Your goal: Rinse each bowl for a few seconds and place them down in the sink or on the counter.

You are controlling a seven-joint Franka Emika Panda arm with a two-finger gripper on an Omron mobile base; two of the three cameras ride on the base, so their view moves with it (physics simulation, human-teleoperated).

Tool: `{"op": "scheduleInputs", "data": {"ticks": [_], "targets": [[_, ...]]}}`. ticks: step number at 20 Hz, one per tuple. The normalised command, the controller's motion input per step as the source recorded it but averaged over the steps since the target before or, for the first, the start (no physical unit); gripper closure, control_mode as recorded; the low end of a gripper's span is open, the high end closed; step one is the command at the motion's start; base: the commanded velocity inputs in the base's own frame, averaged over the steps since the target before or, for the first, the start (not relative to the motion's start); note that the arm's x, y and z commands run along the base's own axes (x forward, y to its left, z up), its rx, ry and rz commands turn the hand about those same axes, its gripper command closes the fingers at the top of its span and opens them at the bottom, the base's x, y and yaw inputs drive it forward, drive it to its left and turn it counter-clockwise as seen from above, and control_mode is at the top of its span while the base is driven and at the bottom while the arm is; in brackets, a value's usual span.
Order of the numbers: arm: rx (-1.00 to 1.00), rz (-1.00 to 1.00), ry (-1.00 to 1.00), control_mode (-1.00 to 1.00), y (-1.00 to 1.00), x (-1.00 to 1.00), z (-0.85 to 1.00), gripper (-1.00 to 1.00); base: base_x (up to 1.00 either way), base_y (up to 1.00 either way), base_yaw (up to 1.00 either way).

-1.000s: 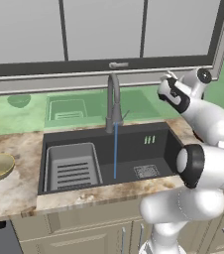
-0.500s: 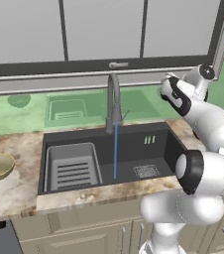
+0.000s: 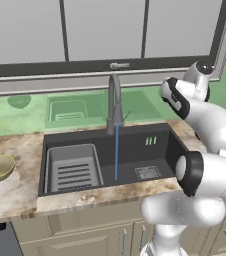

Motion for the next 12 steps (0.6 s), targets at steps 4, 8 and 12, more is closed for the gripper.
{"op": "scheduleInputs", "data": {"ticks": [4,8,12], "targets": [[-0.13,0.09,0.1,-1.0,0.0,-0.06,-0.12,-1.0,0.0,0.0,0.0],[-0.1,0.09,0.06,-1.0,-0.01,-0.11,-0.16,-1.0,0.0,0.0,0.0],[-0.1,0.1,0.04,-1.0,-0.04,-0.12,-0.17,-1.0,0.0,0.0,0.0]]}}
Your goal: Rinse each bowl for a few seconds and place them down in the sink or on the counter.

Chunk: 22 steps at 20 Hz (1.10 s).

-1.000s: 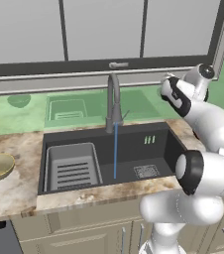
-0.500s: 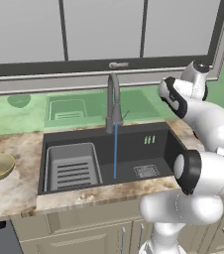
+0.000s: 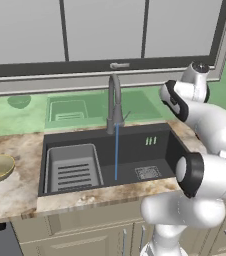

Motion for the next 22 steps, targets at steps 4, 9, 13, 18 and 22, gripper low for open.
{"op": "scheduleInputs", "data": {"ticks": [4,9,13,18,22], "targets": [[-0.1,0.11,0.05,-1.0,-0.04,-0.1,-0.17,-1.0,0.0,0.0,0.0],[-0.09,0.11,0.08,-1.0,-0.06,-0.07,-0.08,-1.0,0.0,0.0,0.0],[-0.07,0.1,0.09,-1.0,-0.12,-0.07,-0.04,-1.0,0.0,0.0,0.0],[-0.07,0.08,0.09,-1.0,-0.15,-0.03,-0.05,-1.0,0.0,0.0,0.0],[-0.05,0.08,0.07,-1.0,-0.2,0.0,-0.03,-1.0,0.0,0.0,0.0]]}}
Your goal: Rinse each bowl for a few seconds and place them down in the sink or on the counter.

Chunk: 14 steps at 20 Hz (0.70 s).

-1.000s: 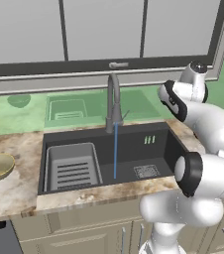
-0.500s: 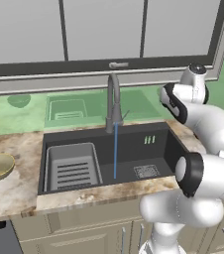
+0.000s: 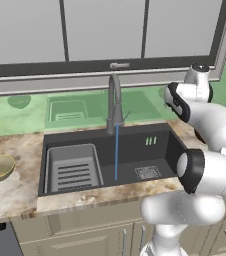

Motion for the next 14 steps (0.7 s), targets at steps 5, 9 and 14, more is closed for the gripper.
{"op": "scheduleInputs", "data": {"ticks": [5,9,14], "targets": [[-0.04,0.07,0.05,-1.0,-0.2,0.0,-0.04,-1.0,0.0,0.0,0.0],[-0.04,0.06,0.05,-1.0,-0.2,0.0,-0.05,-1.0,0.0,0.0,0.0],[-0.03,0.05,0.06,-1.0,-0.2,-0.01,-0.06,-1.0,0.0,0.0,0.0]]}}
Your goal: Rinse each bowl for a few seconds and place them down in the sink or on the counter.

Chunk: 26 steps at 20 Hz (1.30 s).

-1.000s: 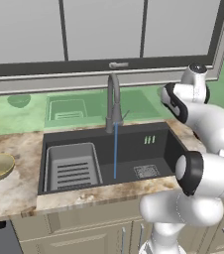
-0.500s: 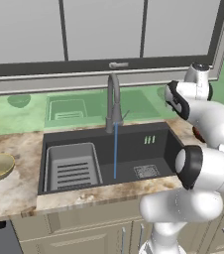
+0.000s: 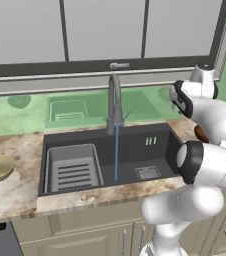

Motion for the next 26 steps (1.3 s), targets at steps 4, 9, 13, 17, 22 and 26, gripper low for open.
{"op": "scheduleInputs", "data": {"ticks": [4,9,13,17,22,26], "targets": [[-0.03,0.05,0.08,-1.0,-0.17,-0.01,-0.09,-1.0,0.0,0.0,0.0],[-0.03,0.05,0.07,-1.0,-0.17,0.0,-0.09,-1.0,0.0,0.0,0.0],[-0.02,0.05,0.05,-1.0,-0.17,0.0,-0.08,-1.0,0.0,0.0,0.0],[-0.02,0.05,0.05,-1.0,-0.17,-0.01,-0.09,-1.0,0.0,0.0,0.0],[-0.01,0.05,0.05,-1.0,-0.17,-0.01,-0.08,-1.0,0.0,0.0,0.0],[-0.01,0.05,0.04,-1.0,-0.17,-0.02,-0.08,-1.0,0.0,0.0,0.0]]}}
